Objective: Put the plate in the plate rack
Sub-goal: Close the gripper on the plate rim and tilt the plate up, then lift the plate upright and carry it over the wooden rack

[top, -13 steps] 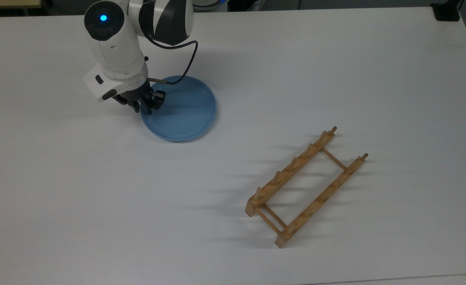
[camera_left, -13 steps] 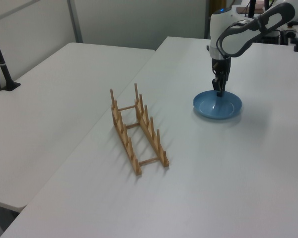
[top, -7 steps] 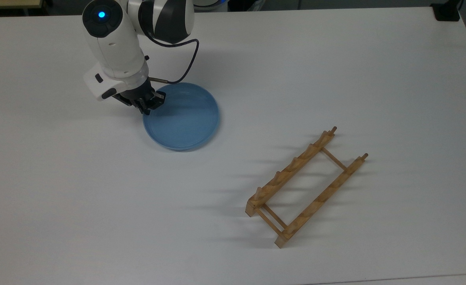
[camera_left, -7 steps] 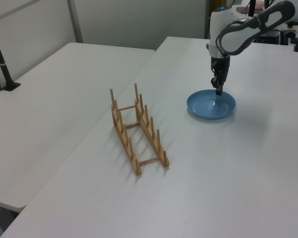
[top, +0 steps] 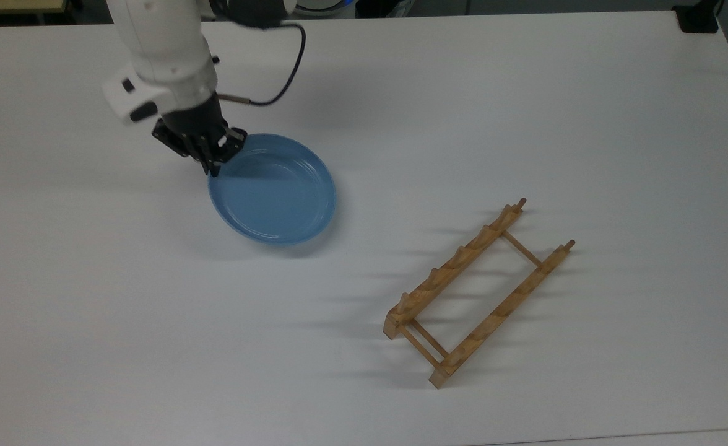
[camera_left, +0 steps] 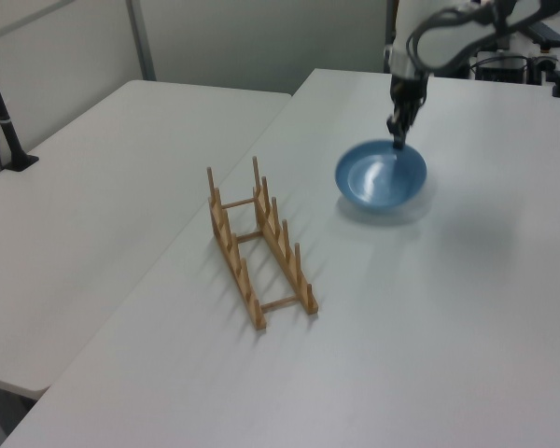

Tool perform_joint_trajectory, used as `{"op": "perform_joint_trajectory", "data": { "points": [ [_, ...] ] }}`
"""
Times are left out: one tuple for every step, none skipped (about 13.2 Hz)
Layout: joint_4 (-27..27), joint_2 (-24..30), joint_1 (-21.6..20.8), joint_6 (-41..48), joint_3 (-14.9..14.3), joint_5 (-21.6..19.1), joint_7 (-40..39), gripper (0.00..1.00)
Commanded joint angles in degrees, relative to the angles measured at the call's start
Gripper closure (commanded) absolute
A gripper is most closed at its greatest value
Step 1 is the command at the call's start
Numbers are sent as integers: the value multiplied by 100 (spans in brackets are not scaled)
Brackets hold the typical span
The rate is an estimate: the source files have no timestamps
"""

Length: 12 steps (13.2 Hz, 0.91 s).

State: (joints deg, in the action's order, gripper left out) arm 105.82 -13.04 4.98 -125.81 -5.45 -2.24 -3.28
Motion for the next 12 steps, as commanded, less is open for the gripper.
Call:
{"op": "perform_joint_trajectory", "data": {
  "points": [
    [-113,538,-85,-40,0,-154,21,100],
    [-366,644,-111,-49,78,-154,12,100],
    [-569,714,-112,-49,209,-154,12,100],
    [-841,811,-103,-49,472,-110,38,100],
    [-965,890,-103,-49,614,-66,38,100],
    [-1001,995,-103,-75,737,-14,38,100],
    [-1010,1101,-103,-110,877,126,65,100],
    [-1011,1180,-112,-111,1027,345,65,100],
    [-1011,1294,-103,-102,1159,539,82,100],
    [-1002,1330,-103,-111,1308,714,152,100],
    [-1011,1330,-94,-128,1475,1029,353,100],
    [-1011,1330,-94,-146,1659,1494,642,100]
  ]
}}
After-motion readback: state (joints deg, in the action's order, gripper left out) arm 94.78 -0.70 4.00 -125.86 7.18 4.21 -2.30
